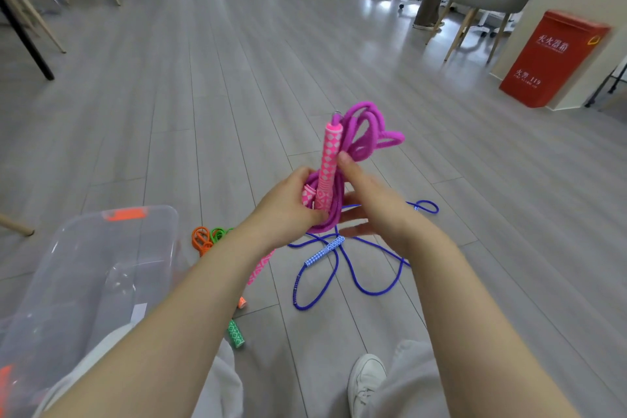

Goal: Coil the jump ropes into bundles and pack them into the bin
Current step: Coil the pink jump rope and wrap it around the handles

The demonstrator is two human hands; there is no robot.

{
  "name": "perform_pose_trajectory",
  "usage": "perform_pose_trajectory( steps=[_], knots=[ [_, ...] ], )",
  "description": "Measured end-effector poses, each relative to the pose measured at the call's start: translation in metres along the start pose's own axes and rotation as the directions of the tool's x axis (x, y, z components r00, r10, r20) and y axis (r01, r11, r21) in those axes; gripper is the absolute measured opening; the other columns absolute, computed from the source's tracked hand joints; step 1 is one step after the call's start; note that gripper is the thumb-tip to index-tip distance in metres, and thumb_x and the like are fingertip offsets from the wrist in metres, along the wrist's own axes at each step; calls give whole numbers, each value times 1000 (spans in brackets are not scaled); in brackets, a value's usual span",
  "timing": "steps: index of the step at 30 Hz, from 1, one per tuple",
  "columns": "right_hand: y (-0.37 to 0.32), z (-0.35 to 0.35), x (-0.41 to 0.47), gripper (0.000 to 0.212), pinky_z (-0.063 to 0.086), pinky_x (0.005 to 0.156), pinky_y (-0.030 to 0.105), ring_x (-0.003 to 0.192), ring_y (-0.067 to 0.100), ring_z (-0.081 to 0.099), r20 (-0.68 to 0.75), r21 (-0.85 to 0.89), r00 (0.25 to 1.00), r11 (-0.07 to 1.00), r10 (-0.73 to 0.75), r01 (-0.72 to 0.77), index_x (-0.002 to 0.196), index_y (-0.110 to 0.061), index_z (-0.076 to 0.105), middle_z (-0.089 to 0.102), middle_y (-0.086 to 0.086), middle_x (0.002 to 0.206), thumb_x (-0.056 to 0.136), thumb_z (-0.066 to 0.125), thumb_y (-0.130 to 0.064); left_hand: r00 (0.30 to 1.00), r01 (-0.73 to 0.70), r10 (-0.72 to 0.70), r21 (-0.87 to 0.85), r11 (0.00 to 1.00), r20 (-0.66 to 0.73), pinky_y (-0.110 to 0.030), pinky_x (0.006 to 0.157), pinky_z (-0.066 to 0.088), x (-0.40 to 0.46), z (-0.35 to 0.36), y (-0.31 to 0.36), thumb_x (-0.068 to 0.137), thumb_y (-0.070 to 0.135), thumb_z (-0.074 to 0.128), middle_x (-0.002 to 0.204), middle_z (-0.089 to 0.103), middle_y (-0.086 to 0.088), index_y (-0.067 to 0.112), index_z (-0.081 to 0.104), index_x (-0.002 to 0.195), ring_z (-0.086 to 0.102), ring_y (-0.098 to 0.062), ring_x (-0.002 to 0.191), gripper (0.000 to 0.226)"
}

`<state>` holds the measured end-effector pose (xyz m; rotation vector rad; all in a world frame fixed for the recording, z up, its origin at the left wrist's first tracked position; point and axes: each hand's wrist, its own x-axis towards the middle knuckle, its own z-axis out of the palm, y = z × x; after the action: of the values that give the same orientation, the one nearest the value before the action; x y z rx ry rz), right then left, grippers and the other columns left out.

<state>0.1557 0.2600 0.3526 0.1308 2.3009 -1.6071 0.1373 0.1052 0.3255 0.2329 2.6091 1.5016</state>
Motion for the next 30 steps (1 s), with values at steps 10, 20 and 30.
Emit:
perform_pose_trajectory(
  steps=[10,20,30],
  knots=[
    [-8,5,0,77,43,101,56,103,20,69,47,297,999,955,-22,7,99,-26,73,75,3,102,66,44,-90,994,-112,112,284,952,17,-36,75,49,2,1,-6,84,16,67,112,57,-3,22,48,117,58,-24,96,39],
    [1,5,7,36,48,100,50,96,20,68,62,280,997,960,-39,20,116,-22,65,72,-1,102,87,63,-44,994,-101,107,302,948,-6,-37,73,48,-4,-5,5,93,26,58,105,55,-2,15,50,115,57,-22,89,27],
    [1,6,9,22,56,69,25,84,15,71,32,230,990,965,-134,123,113,-10,67,74,5,100,91,64,-12,998,18,-17,-4,1000,58,-43,85,53,-5,-9,6,85,13,63,100,66,-3,19,52,121,63,-22,95,39]
  ],
)
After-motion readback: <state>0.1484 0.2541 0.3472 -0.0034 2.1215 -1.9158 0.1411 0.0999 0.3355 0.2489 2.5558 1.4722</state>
